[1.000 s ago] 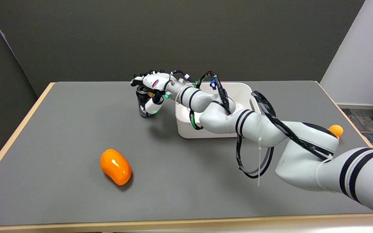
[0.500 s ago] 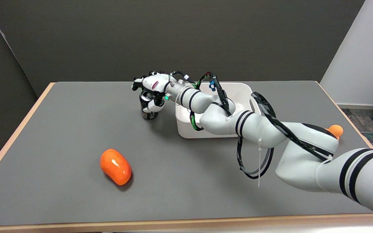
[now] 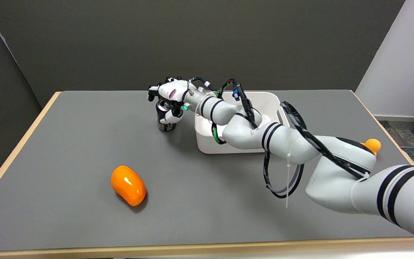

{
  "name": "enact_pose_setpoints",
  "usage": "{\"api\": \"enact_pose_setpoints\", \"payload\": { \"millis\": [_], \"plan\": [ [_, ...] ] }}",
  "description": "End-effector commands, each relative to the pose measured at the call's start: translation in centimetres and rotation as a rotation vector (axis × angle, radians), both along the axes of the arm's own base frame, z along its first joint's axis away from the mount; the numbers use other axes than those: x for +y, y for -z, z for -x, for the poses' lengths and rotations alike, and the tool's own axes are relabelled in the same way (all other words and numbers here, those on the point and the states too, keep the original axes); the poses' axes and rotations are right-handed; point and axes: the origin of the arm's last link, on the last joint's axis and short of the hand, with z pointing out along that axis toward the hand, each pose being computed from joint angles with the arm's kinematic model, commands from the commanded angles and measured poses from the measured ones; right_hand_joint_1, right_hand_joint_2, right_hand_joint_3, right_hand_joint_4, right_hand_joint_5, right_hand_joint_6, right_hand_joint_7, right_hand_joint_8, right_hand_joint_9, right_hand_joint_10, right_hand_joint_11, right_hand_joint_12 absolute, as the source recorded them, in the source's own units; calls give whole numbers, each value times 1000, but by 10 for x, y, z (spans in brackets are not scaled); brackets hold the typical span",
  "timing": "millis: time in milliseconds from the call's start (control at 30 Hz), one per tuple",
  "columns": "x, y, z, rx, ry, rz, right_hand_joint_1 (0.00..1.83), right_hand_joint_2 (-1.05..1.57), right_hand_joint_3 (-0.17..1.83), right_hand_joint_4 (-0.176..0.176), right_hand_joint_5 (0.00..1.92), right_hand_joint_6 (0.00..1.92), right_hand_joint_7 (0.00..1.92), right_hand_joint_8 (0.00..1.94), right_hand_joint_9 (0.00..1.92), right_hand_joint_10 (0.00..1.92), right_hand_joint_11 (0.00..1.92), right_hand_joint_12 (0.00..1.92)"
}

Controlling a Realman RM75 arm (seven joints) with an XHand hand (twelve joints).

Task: Pick up the black can.

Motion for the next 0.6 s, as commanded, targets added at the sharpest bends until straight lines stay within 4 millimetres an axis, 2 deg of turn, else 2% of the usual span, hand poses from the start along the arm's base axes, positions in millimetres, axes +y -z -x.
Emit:
{"api": "enact_pose_setpoints", "payload": {
  "millis": [33,67,300,467,600],
  "plan": [
    [-6,-3,-75,24,-257,-29,1199,1192,272,-115,525,1612,703,1627,595,1478,214,1235],
    [-6,-2,-83,35,-284,-36,1134,1132,366,-70,542,1584,771,1535,659,1400,288,1321],
    [-1,-13,-128,80,-417,-31,1157,1071,426,-72,588,1554,827,1449,701,1377,343,1426],
    [7,-40,-166,96,-509,13,1163,1051,460,-82,589,1563,839,1440,705,1373,337,1426],
    [27,-65,-198,121,-599,53,1168,1043,467,-88,594,1558,851,1424,714,1368,335,1425]
  ]
}}
